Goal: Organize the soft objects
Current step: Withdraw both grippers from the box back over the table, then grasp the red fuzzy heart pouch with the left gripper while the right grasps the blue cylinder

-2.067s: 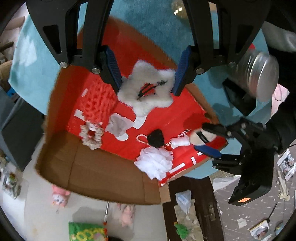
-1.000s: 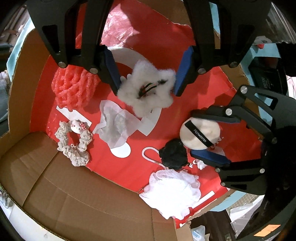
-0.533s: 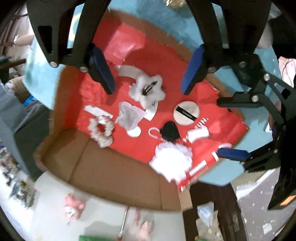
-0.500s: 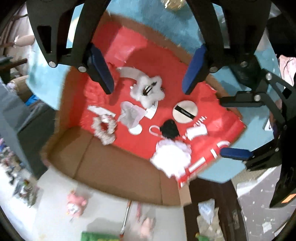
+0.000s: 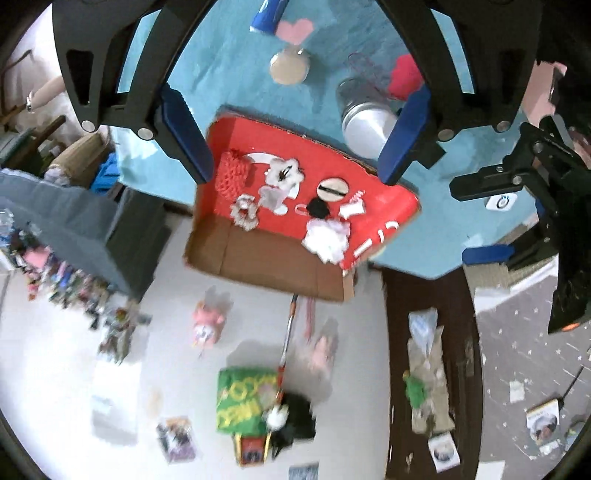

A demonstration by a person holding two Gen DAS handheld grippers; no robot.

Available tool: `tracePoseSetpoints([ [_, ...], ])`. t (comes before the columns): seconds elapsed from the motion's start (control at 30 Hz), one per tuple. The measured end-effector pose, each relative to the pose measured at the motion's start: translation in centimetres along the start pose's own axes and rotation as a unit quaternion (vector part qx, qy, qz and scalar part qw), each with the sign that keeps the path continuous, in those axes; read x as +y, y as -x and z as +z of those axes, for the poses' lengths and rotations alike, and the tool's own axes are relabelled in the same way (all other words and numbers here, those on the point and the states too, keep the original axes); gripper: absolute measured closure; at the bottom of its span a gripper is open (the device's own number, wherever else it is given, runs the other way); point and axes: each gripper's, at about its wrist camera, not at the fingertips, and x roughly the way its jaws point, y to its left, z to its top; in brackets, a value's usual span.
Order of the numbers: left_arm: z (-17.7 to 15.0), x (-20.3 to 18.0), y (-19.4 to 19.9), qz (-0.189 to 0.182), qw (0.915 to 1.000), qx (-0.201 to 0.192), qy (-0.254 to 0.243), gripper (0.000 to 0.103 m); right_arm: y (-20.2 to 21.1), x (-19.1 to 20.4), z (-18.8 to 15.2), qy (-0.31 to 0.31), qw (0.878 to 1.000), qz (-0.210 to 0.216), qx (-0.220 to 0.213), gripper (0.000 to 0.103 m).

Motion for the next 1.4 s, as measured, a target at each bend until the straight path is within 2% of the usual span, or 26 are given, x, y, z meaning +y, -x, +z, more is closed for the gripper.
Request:
tracePoseSetpoints([
  [0.1, -1.1, -0.8, 1.8, 0.005, 0.9996, -0.024, 0.013, 0.0, 3.1, 1.4, -1.8, -0.002, 0.999, -0.025, -0.037, 0.005],
  [0.33, -4.5, -2.2, 4.4, 0.019, 0.9967, -0.066, 0.043, 0.0, 6.6, 4.4, -7.0, -0.01, 0.992, -0.081, -0.101, 0.004],
  [0.47, -6.6, -2.2, 4.5, 0.037, 0.9942, -0.075, 0.067, 0.0, 6.6, 5.0, -10.0, -0.032, 0.987, -0.105, -0.113, 0.004],
  [0.63, -9.3, -3.0, 4.1, 0.076, 0.9917, -0.083, 0.063, 0.0, 5.7, 5.5, -13.2, -0.056, 0.985, -0.116, -0.11, 0.004],
  [0.73, -11.0, -3.0, 3.0, 0.073, 0.9927, -0.067, 0.069, 0.0, 4.8, 5.6, -15.1, -0.068, 0.984, -0.123, -0.105, 0.004],
  [0.83, -12.8, -3.2, 1.7, 0.088, 0.992, -0.052, 0.074, 0.0, 3.9, 5.6, -16.4, -0.074, 0.984, -0.129, -0.097, 0.004],
  [1.0, -15.4, -2.9, -0.6, 0.091, 0.992, -0.013, 0.087, 0.0, 1.7, 5.3, -18.5, -0.083, 0.985, -0.132, -0.068, 0.004],
  [1.2, -17.0, -2.5, -2.5, 0.079, 0.9911, 0.027, 0.104, 0.0, -0.6, 4.5, -20.4, -0.102, 0.986, -0.129, -0.034, 0.004],
  [1.4, -17.3, -3.0, -3.9, 0.073, 0.9906, 0.059, 0.1, 0.0, -1.6, 3.8, -20.9, -0.099, 0.986, -0.133, -0.012, 0.004],
])
